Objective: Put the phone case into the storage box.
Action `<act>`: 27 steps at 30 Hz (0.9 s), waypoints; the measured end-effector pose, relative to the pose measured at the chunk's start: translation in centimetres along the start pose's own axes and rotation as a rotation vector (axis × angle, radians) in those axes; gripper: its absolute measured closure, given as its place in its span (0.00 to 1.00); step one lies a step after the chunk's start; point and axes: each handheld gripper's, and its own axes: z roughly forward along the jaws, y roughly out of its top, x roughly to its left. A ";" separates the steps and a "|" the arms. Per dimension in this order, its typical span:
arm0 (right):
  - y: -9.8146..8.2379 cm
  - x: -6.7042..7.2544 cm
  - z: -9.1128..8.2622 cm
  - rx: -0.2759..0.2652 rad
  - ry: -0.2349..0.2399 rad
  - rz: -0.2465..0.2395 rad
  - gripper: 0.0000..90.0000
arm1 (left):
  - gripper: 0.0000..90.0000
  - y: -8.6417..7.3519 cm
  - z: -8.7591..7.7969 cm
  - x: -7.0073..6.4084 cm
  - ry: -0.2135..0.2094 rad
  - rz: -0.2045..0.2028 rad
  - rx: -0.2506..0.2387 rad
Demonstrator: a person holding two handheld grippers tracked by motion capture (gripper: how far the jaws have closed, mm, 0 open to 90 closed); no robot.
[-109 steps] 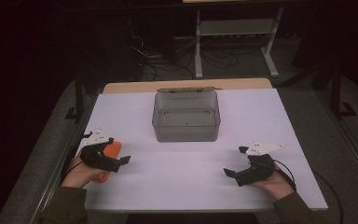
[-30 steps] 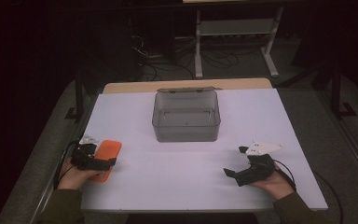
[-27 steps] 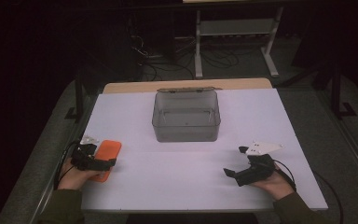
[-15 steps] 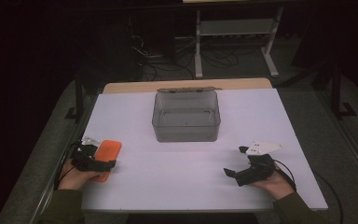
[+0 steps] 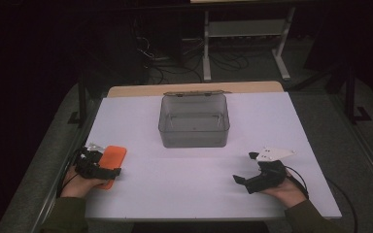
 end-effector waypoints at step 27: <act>0.0 0.0 0.1 0.002 0.003 -0.002 0.00 | 0.07 0.1 -0.2 -0.1 0.027 -0.025 0.011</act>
